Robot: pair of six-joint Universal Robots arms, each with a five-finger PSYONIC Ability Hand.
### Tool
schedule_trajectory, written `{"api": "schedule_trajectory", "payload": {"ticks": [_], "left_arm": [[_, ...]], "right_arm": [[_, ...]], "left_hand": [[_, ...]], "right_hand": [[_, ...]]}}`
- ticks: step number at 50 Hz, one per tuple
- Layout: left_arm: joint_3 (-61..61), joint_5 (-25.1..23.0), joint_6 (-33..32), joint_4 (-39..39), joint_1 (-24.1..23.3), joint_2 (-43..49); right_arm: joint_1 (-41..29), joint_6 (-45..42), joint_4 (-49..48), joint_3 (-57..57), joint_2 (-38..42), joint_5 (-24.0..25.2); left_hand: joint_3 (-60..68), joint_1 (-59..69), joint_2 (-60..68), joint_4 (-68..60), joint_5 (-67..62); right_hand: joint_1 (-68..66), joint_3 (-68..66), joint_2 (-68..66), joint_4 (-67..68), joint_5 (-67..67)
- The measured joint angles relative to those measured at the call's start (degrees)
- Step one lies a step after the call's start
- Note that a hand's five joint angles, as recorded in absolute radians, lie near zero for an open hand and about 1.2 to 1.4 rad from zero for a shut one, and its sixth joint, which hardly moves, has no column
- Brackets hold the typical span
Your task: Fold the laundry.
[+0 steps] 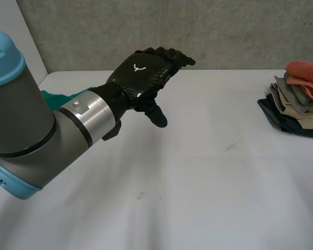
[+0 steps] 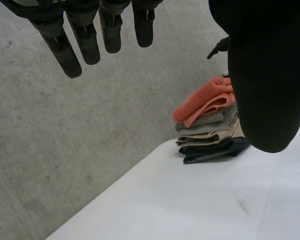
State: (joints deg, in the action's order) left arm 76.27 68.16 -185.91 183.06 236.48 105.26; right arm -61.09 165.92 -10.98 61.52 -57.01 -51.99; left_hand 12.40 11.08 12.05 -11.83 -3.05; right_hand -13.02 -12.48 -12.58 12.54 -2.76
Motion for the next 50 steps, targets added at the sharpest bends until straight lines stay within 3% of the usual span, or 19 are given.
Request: {"api": "schedule_trajectory", "payload": {"ticks": [6,8,12,15,17,21,22,24,28,33,41,45,48,49,50], "left_arm": [[-1.09,0.00,0.15,0.02,0.02,-1.19],[-1.81,0.19,0.19,0.04,0.14,-1.86],[-3.57,1.71,0.12,0.24,0.94,-3.29],[-5.19,4.72,-0.06,0.71,2.55,-3.98],[-6.86,8.81,-0.46,1.38,5.50,-4.35],[-8.12,12.25,-1.77,2.01,10.20,-3.83],[-8.69,13.54,-3.87,2.41,14.94,-2.29],[-8.79,13.56,-6.08,2.53,18.89,-0.08],[-9.15,11.55,-11.92,2.76,27.19,7.24],[-10.88,6.64,-18.59,3.58,34.34,18.72],[-16.44,-0.88,-22.66,6.81,38.82,33.15],[-19.05,-2.26,-22.79,8.09,39.33,37.34],[-21.13,-2.77,-22.70,9.46,39.32,40.20],[-21.53,-2.77,-22.64,9.99,39.24,40.75],[-21.72,-2.74,-22.60,10.34,39.18,41.01]], "right_arm": [[1.07,-14.14,7.28,-0.13,-7.94,-10.16],[0.42,-18.45,6.04,-0.27,-10.88,-15.11],[-4.70,-20.90,-1.20,1.46,-15.19,-19.97],[-9.67,-20.10,-7.08,4.95,-18.28,-19.73],[-14.46,-18.92,-12.24,9.63,-21.46,-17.96],[-18.51,-18.18,-16.20,16.18,-24.75,-14.44],[-19.19,-18.15,-16.80,17.86,-25.40,-13.50],[-23.12,-18.99,-19.11,28.32,-28.59,-7.96],[-27.68,-21.73,-19.36,38.90,-29.74,-4.06],[-31.20,-25.06,-18.38,47.29,-28.60,-4.44],[-31.84,-26.18,-17.58,53.49,-25.69,-7.77],[-31.66,-26.01,-17.81,54.97,-24.29,-8.08],[-31.54,-25.87,-18.10,55.63,-23.05,-8.17],[-31.52,-25.85,-18.15,55.72,-22.80,-8.22],[-31.51,-25.84,-18.18,55.77,-22.64,-8.27]], "left_hand": [[0.00,0.00,0.00,0.00,0.00],[0.00,0.00,0.00,0.00,0.00],[-0.05,0.00,-0.01,0.01,0.10],[-0.06,0.00,-0.01,0.01,0.21],[-0.12,0.00,-0.09,0.04,0.21],[-0.12,0.00,-0.10,0.04,0.22],[-0.12,0.00,-0.10,0.04,0.22],[-0.12,0.00,-0.10,0.04,0.21],[-0.11,0.00,-0.07,0.03,0.21],[0.00,0.00,0.00,0.00,0.11],[3.69,5.54,4.19,-4.66,-3.53],[6.40,8.29,6.87,-7.31,-6.17],[21.42,25.37,23.11,-22.19,-20.91],[33.82,39.71,34.45,-34.66,-33.00],[33.82,39.71,34.45,-34.66,-33.00]], "right_hand": [[0.00,0.00,0.00,0.00,0.00],[0.00,0.00,0.00,0.00,0.00],[0.00,0.00,0.00,0.00,0.01],[0.00,0.00,0.01,0.00,0.02],[0.00,0.00,0.01,0.00,0.02],[0.00,0.01,0.05,0.00,0.01],[0.00,0.02,0.14,0.00,0.01],[0.00,0.03,0.15,0.00,0.02],[0.00,0.03,0.17,-0.01,0.02],[0.00,0.03,0.18,-0.01,0.02],[0.00,0.03,0.18,-0.01,0.02],[0.00,0.03,0.18,-0.01,0.02],[0.00,0.03,0.18,-0.01,0.02],[0.00,0.03,0.18,-0.01,0.02],[0.00,0.03,0.18,-0.01,0.02]]}}
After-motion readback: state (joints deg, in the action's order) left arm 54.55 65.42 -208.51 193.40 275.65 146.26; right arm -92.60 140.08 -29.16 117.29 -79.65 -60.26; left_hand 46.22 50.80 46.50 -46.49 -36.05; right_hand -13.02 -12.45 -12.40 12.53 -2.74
